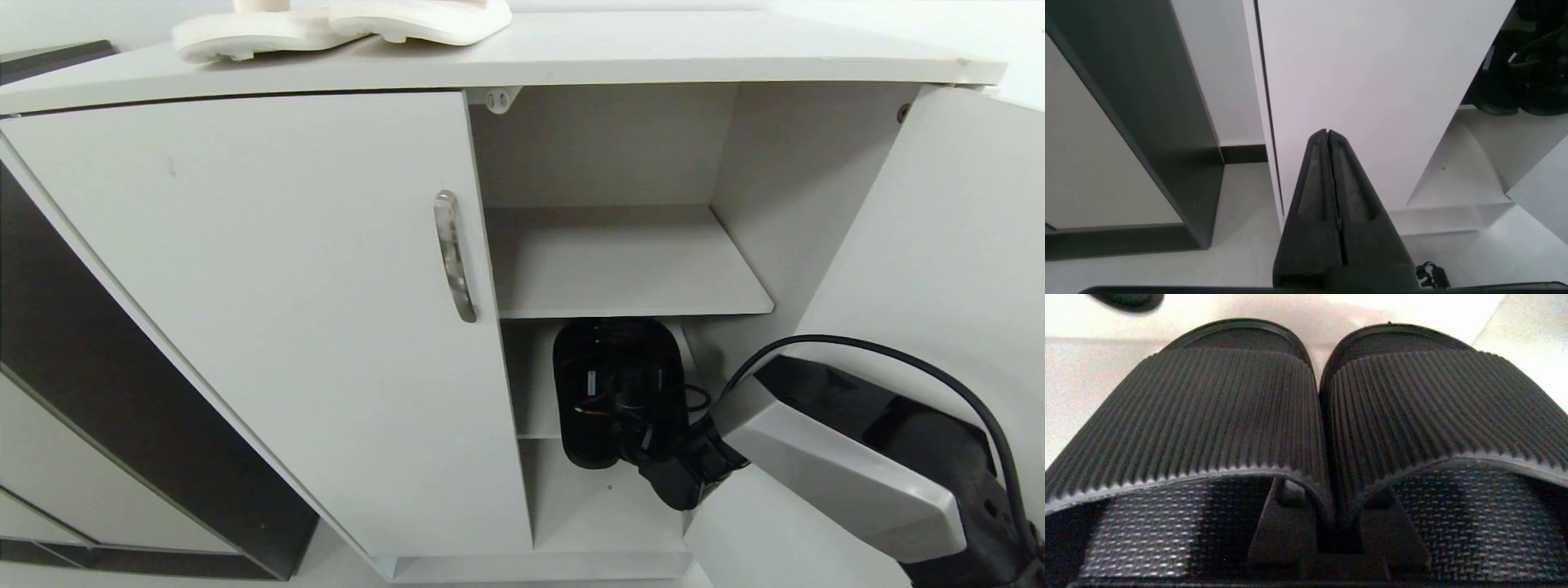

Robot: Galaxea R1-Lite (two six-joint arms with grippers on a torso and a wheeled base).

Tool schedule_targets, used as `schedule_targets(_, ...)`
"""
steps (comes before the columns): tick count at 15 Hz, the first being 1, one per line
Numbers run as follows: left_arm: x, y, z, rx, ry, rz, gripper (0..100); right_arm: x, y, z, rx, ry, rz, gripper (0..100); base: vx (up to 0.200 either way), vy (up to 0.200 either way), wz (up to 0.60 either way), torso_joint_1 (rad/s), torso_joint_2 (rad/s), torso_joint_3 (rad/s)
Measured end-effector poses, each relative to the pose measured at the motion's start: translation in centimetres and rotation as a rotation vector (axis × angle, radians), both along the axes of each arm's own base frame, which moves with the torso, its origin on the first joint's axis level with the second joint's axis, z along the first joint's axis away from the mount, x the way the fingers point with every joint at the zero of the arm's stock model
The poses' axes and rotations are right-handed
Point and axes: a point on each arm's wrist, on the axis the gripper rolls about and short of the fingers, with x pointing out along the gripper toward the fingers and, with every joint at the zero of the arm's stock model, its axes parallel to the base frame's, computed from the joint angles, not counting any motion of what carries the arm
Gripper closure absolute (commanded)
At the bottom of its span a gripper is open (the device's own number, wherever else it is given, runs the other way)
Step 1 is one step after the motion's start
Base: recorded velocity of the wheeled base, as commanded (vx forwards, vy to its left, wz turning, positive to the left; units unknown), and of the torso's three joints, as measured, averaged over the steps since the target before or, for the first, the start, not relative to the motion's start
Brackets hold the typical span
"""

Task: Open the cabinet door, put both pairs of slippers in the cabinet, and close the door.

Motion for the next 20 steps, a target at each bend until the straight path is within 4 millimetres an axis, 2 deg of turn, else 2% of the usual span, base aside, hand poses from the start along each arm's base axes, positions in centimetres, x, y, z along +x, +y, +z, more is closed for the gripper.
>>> schedule_targets(6,0.0,0.0,0.0,0.000,0.000,0.000,100,2.0,-0.1,0.6,0.011,-0.017,-0.024,100,0.000,0.000,0.00,0.000,0.00,0.000)
schedule_targets(18,0.0,0.0,0.0,-0.002,0.000,0.002,100,2.7,0.2,-1.0,-0.001,0.001,-0.026,100,0.000,0.000,0.00,0.000,0.00,0.000)
schedule_targets(19,0.0,0.0,0.0,-0.002,0.000,0.002,100,2.7,0.2,-1.1,-0.001,0.001,-0.026,0,0.000,0.000,0.00,0.000,0.00,0.000)
schedule_targets(20,0.0,0.0,0.0,-0.002,0.000,0.001,100,2.7,0.2,-1.1,-0.002,0.002,-0.027,0,0.000,0.000,0.00,0.000,0.00,0.000)
